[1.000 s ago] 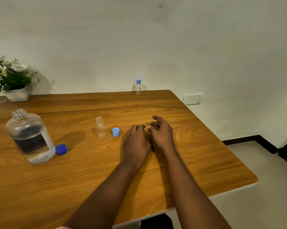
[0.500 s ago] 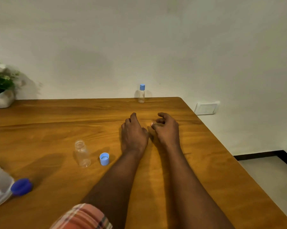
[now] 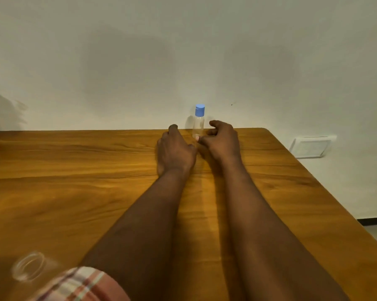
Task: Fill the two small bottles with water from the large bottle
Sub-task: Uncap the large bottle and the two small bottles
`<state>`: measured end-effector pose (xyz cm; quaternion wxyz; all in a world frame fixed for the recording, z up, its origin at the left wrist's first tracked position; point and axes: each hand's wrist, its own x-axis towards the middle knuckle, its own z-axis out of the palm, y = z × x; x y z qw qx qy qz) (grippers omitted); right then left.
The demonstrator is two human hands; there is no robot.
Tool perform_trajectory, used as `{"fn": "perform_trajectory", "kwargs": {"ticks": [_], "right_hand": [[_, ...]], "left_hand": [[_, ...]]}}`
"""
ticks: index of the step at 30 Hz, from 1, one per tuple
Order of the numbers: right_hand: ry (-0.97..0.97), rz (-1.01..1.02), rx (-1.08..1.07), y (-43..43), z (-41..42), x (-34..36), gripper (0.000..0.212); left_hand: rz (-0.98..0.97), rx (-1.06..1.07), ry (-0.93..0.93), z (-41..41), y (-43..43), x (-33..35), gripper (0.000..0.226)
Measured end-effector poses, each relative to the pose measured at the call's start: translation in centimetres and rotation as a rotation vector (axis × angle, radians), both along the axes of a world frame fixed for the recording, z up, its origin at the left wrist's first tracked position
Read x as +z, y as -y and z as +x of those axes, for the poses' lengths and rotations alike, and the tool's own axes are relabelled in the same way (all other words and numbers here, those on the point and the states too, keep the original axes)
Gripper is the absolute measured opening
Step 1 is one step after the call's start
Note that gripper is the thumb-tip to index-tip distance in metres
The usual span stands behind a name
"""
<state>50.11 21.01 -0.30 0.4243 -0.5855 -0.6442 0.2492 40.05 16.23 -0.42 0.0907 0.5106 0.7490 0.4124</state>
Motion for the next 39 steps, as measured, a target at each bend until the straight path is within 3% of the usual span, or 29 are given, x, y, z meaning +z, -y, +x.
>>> {"fn": "perform_trajectory", "kwargs": {"ticks": [4,8,13,33,39], "right_hand": [[0.064,-0.009,0.030,-2.0,-0.8,0.0,0.075],[0.166,0.014,0.034,-2.3,-1.0,0.0,0.055],[0.063,0.013,0.040,-0.2,0.0,0.3,0.046],[-0.024,0.041,-0.058,22.0,2.8,0.8,0.014],[-0.080,0.026,-0.064,28.9,2.7,1.0,0.020]], "left_hand": [[0.018,-0.008,-0.004,-0.2,-1.3,-0.2,0.056],[0.013,-0.014,-0.035,-0.1,-1.2,-0.2,0.053],[0.017,-0.076,-0.078,0.5,0.8,0.0,0.050],[0.006,-0.293,0.025,4.0,20.1,0.3,0.030],[0.013,-0.292,0.064,2.4,25.2,0.3,0.036]]}}
